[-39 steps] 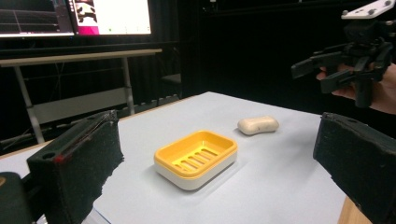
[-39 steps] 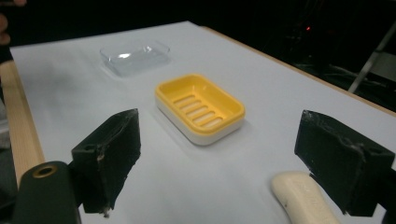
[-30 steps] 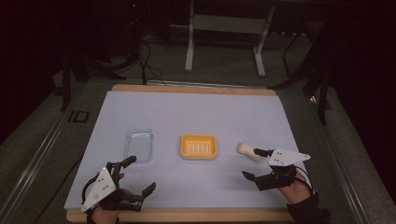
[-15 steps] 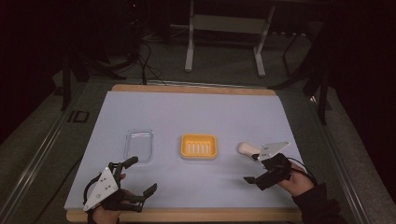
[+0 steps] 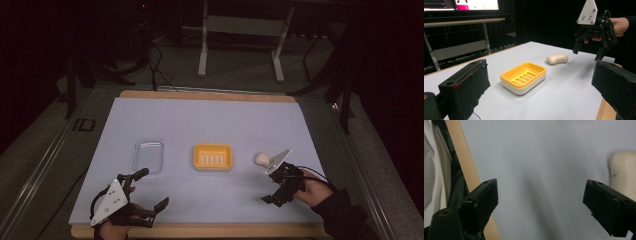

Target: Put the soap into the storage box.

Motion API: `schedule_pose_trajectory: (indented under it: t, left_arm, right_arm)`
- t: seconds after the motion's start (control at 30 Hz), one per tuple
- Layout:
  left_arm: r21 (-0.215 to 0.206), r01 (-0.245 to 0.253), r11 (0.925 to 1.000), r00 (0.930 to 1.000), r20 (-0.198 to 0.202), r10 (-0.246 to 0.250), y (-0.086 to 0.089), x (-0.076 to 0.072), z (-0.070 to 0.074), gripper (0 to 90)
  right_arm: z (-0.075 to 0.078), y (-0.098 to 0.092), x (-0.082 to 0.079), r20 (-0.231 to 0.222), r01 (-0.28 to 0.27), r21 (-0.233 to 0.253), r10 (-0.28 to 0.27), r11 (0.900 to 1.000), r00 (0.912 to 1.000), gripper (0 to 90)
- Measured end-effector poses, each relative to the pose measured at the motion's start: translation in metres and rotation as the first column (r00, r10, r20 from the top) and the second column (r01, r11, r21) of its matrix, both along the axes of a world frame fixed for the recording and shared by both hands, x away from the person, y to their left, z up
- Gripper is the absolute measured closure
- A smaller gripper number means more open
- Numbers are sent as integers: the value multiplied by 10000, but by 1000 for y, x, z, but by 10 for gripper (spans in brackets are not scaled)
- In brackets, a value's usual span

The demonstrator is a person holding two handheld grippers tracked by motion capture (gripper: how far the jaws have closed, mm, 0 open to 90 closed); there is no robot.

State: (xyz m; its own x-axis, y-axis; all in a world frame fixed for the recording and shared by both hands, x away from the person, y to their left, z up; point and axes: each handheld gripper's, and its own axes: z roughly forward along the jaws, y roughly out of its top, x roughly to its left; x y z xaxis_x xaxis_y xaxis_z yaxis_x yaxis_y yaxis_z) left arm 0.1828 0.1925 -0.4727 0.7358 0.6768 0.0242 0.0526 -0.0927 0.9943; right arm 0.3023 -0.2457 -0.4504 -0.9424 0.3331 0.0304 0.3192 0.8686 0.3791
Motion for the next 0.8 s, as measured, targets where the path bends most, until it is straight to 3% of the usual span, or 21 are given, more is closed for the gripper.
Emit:
schedule_pose_trajectory:
  t: [0.2, 0.47, 0.63, 0.8]
  left_arm:
    - [45, 27, 10000, 10000, -16, -27, -1, 0, 0, 12]
    - [73, 24, 10000, 10000, -33, -23, -1, 0, 0, 12]
    - [98, -45, 9999, 10000, 22, 45, -1, 0, 0, 12]
    - [27, -68, 10000, 10000, 15, 68, 0, 0, 0, 12]
  right_arm:
    - [-1, 5, 2, -473, -183, -783, 147, 9968, 9988, 129]
    - [-5, 7, 7, -1252, -191, -1711, -25, 9851, 9921, 139]
    - [-12, 9, 10, -2059, -467, -2554, -71, 9657, 9786, 140]
    - [-15, 12, 13, -2299, -657, -3002, -53, 9516, 9732, 140]
